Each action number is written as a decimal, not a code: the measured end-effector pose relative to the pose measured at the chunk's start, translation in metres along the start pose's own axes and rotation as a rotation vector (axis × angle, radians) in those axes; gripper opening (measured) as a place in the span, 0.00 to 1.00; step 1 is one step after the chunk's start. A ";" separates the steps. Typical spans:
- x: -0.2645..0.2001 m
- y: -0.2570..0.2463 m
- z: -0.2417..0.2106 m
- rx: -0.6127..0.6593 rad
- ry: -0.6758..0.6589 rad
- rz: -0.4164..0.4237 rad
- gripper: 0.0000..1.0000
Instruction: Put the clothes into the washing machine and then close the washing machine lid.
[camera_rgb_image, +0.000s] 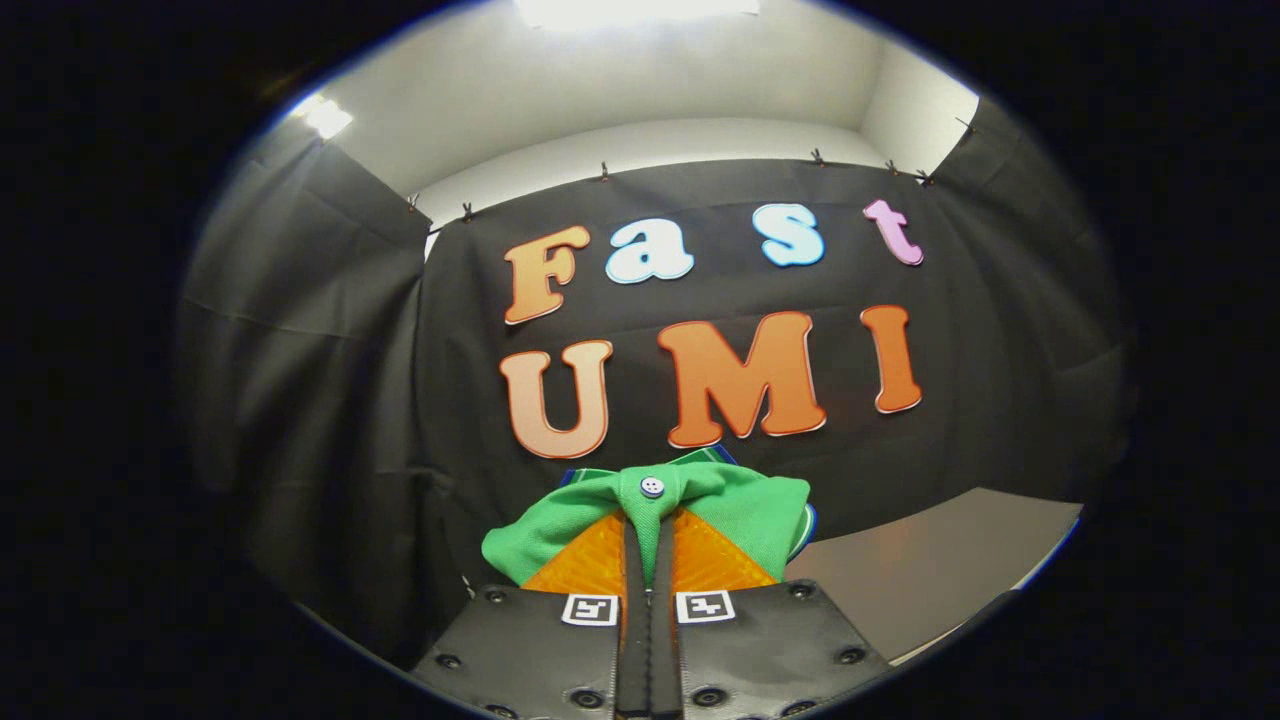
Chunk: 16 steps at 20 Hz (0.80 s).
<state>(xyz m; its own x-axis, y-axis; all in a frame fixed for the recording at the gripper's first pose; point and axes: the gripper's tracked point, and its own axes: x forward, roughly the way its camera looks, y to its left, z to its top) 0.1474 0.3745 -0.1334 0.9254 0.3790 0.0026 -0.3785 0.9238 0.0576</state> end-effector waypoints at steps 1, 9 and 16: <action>0.009 0.011 -0.008 -0.005 0.012 0.016 0.08; 0.084 0.069 -0.130 0.038 0.187 0.059 0.08; 0.112 0.082 -0.288 0.038 0.458 0.031 0.08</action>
<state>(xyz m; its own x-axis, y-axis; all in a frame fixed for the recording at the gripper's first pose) 0.2146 0.5083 -0.4164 0.8062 0.3995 -0.4363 -0.3971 0.9122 0.1014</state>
